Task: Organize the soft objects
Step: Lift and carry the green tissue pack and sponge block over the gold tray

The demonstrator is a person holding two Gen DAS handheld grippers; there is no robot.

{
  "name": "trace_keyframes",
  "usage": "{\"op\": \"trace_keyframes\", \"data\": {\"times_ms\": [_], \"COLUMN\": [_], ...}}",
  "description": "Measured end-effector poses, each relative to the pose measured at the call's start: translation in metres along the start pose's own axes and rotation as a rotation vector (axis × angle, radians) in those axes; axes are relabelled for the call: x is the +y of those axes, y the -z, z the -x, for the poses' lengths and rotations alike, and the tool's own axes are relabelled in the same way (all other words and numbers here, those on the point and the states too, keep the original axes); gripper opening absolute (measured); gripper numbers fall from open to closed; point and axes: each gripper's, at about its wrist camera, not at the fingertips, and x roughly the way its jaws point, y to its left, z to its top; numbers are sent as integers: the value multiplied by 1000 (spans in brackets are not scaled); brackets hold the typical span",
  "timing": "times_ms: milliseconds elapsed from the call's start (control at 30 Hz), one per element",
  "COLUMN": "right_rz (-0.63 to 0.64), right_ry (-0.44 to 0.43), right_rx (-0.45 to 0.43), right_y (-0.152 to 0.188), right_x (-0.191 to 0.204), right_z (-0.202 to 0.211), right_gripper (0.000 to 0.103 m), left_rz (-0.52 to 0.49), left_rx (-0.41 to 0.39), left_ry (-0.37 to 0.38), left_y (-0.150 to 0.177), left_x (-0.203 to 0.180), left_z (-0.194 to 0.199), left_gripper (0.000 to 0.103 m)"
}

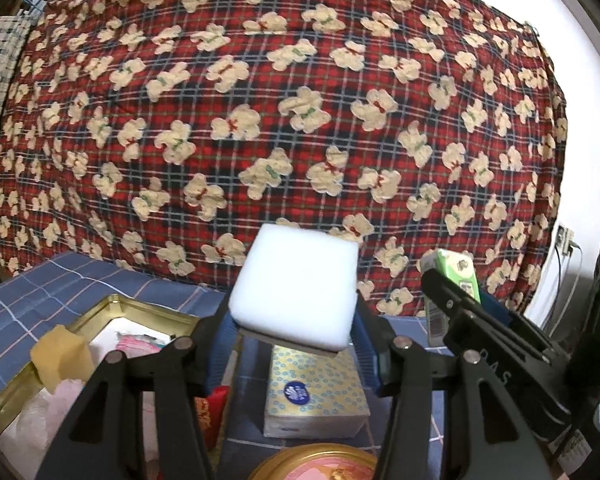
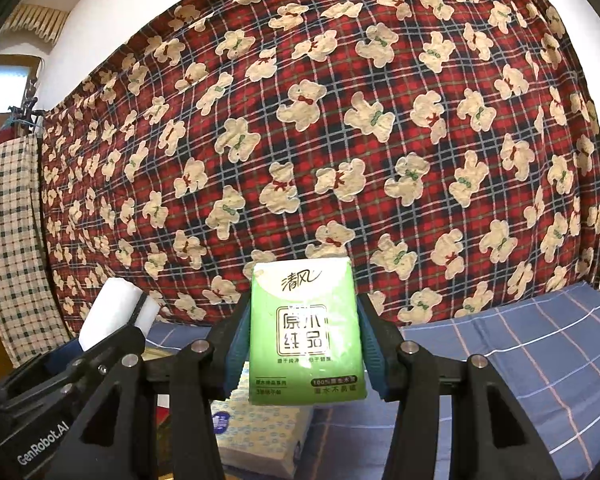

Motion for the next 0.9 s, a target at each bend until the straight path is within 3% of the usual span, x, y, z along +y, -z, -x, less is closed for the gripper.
{"op": "trace_keyframes", "data": {"times_ms": [333,900], "right_rz": [22,21], "right_ry": [-70,-94], "right_rx": [11,34], "right_y": [1,4], "right_x": [27,47], "right_z": [1,-4], "right_gripper": [52,52], "left_rz": [11,85], "left_rx": [-52,-84], "left_ry": [-86,-183], "left_y": [-3,-7], "left_x": [10,49], "left_z": [12,26], "left_gripper": [53,53]}}
